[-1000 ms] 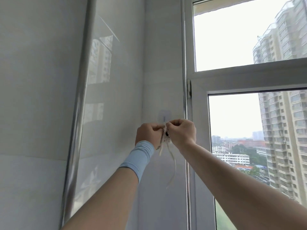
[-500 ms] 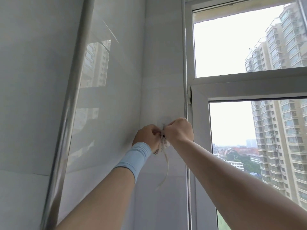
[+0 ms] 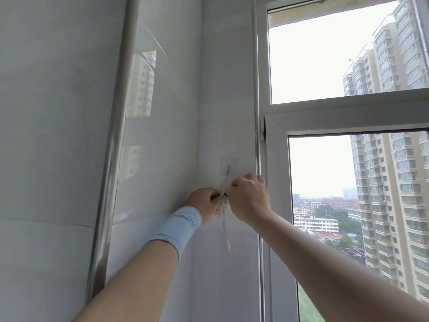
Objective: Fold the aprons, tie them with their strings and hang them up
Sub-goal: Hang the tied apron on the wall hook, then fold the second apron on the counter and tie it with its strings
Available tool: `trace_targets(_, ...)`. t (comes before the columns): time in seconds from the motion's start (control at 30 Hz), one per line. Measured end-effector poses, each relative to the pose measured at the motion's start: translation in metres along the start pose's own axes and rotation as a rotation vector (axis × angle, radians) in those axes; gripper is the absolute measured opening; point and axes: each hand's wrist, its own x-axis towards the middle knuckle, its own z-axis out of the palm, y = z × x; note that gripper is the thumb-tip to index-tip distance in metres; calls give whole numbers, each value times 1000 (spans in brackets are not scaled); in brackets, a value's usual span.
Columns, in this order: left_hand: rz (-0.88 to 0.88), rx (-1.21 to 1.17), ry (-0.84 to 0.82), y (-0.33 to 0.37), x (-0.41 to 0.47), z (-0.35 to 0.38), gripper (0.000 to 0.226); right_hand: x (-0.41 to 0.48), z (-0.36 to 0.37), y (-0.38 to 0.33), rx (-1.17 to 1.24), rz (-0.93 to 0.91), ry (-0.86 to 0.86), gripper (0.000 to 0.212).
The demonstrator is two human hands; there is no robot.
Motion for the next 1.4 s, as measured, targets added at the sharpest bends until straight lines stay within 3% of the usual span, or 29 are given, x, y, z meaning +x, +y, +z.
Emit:
trace_targets(0.13,-4,149,69,0,-7,1,18,-14,2,17,-94,-133,-158,32)
trace_targets(0.3,-26,62,49,-2,-16,1,39,-19,-2,20,-127,-154,-259,38)
trace_targets(0.53,113,-9,336,7,-50,-3,20,-47,-18,25,48,-203,32,27)
trace_targets(0.67,110,-43,344,17,-91,15,10,-91,-11,35,126,-184,49,19)
trace_targets(0.9,-8,-53,24,12,-177,96,17,-201,29,80,117,-19,-237,25)
trace_targets(1.07,-173,-82,-234,-7,-262,175,16,-293,68,130,27,158,-591,28)
trace_targets(1.23,-341,-41,-586,-34,-342,249,11,-379,101,176,-117,121,-971,30)
trace_targets(1.4,-484,-48,-805,-58,-395,301,29,-449,131,202,-140,148,-1215,26)
